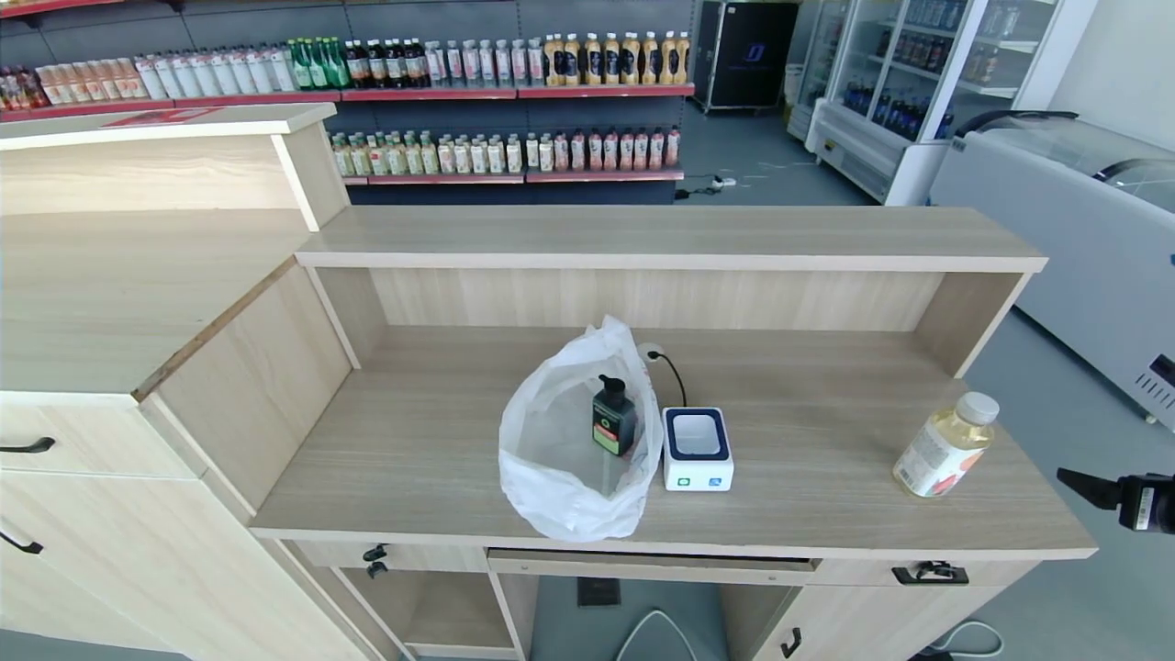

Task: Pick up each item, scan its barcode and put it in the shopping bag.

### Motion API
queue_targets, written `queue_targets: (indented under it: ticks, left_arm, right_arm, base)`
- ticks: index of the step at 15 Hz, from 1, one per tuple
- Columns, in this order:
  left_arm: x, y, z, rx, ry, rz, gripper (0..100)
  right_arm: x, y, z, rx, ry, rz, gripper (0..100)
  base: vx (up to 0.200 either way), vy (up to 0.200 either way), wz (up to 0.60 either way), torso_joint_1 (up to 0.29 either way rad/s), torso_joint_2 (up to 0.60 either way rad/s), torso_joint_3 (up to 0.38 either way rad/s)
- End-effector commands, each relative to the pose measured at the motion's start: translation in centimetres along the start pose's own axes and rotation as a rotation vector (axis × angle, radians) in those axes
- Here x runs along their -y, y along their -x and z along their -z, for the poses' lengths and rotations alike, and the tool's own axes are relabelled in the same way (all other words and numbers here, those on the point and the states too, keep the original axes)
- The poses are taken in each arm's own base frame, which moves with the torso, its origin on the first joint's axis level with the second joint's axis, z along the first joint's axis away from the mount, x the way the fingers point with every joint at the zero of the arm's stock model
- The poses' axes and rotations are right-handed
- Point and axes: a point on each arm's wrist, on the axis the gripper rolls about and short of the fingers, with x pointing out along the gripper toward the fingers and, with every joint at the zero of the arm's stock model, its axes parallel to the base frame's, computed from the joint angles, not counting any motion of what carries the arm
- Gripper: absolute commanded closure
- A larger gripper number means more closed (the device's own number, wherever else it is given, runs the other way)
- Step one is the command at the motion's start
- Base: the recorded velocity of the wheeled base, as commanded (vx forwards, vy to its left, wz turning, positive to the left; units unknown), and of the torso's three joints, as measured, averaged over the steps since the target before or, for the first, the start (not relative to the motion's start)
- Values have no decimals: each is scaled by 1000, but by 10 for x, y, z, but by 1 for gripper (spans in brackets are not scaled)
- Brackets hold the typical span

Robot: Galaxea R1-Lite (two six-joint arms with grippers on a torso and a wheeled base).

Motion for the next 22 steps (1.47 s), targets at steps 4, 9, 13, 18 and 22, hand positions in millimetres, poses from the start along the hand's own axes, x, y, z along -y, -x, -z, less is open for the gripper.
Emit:
queue_targets:
  ticks: [4,9,13,18,22]
  left_arm:
    - [0,0,0,1,1,0,0]
    - [0,0,0,1,0,0,0]
    - [0,0,0,1,1,0,0]
    - [0,0,0,1,1,0,0]
    - [0,0,0,1,1,0,0]
  right_arm:
    - [-14,-33,12,32,46,-61,0]
    - [-29,-47,22,39,98,-108,0]
    - [-34,-56,28,55,114,-123,0]
    - [-38,-66,30,72,126,-136,0]
    - [-36,-82,25,105,141,-138,0]
  base:
    - [0,0,0,0,0,0]
    - [0,0,0,0,0,0]
    - [0,0,0,0,0,0]
    - [0,0,0,0,0,0]
    - [0,0,0,0,0,0]
